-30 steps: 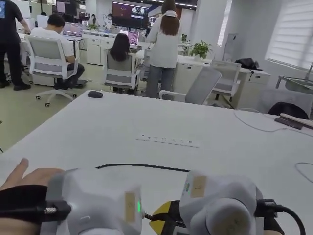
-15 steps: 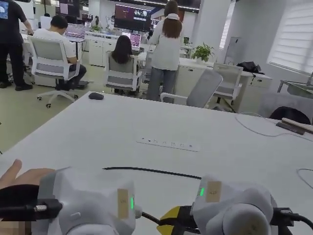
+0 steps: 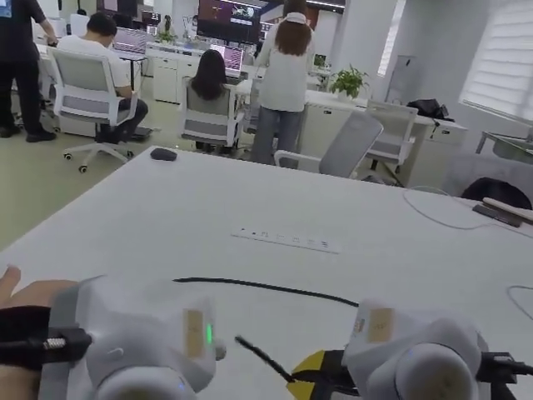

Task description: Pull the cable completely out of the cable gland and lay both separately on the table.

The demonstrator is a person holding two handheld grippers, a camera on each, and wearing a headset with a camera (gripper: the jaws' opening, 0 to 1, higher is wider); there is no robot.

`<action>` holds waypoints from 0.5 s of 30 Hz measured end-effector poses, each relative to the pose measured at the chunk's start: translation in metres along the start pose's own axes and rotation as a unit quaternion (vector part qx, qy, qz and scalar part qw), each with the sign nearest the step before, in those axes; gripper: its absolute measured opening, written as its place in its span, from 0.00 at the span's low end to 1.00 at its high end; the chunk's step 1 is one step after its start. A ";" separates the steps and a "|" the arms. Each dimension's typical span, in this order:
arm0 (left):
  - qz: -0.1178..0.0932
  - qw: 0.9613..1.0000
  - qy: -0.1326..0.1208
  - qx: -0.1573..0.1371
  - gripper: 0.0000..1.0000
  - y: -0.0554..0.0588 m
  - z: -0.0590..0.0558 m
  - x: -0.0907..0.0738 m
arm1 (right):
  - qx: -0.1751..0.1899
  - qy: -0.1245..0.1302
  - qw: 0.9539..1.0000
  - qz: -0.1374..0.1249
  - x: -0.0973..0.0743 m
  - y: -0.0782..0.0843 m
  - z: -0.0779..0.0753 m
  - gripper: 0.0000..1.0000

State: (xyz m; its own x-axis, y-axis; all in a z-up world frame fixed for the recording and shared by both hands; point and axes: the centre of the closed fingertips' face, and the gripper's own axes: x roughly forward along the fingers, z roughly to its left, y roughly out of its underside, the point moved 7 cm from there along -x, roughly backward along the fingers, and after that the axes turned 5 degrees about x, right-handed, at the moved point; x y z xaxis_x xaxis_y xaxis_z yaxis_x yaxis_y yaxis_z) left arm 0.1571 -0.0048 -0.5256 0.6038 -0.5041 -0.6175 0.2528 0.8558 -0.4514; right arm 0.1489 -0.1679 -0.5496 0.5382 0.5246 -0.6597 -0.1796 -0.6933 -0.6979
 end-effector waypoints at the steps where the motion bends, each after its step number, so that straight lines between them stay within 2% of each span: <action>1: 0.002 1.000 -0.001 -0.002 0.16 0.002 0.001 0.000 | 0.004 0.002 1.000 -0.001 0.000 0.001 -0.003 0.04; 5: 0.007 1.000 0.000 -0.010 0.16 0.009 0.000 0.000 | 0.020 0.018 1.000 -0.002 0.005 0.002 -0.025 0.04; 8: 0.010 1.000 0.002 -0.015 0.16 0.013 0.001 0.001 | 0.015 0.038 0.999 0.004 0.013 0.004 -0.050 0.04; 9: 0.011 1.000 0.003 -0.017 0.16 0.014 0.001 0.002 | 0.015 0.052 0.999 0.005 0.017 0.005 -0.064 0.04; 10: 0.011 1.000 0.003 -0.019 0.16 0.015 0.001 0.002 | 0.045 0.067 0.997 -0.008 0.021 0.006 -0.075 0.04; 11: 0.012 1.000 0.005 -0.020 0.16 0.017 0.001 0.003 | 0.107 0.076 0.991 -0.037 0.028 0.008 -0.089 0.04; 12: 0.013 1.000 0.007 -0.022 0.16 0.018 0.001 0.004 | 0.144 0.070 0.986 -0.046 0.034 0.011 -0.097 0.04; 13: 0.016 1.000 0.011 -0.023 0.16 0.020 0.000 0.005 | 0.181 0.070 0.979 -0.059 0.044 0.016 -0.109 0.04; 14: 0.018 0.999 0.014 -0.024 0.16 0.021 -0.002 0.006 | 0.192 0.075 0.977 -0.062 0.047 0.019 -0.114 0.04; 15: 0.021 0.999 0.019 -0.023 0.16 0.023 -0.003 0.008 | 0.218 0.091 0.970 -0.051 0.057 0.030 -0.128 0.04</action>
State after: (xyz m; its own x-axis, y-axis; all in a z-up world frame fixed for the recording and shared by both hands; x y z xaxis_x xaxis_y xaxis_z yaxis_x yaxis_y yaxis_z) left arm 0.1652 0.0105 -0.5427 0.5836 -0.4727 -0.6603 0.1918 0.8703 -0.4536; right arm 0.2792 -0.2222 -0.5722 0.7008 0.4560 -0.5485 -0.4282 -0.3460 -0.8348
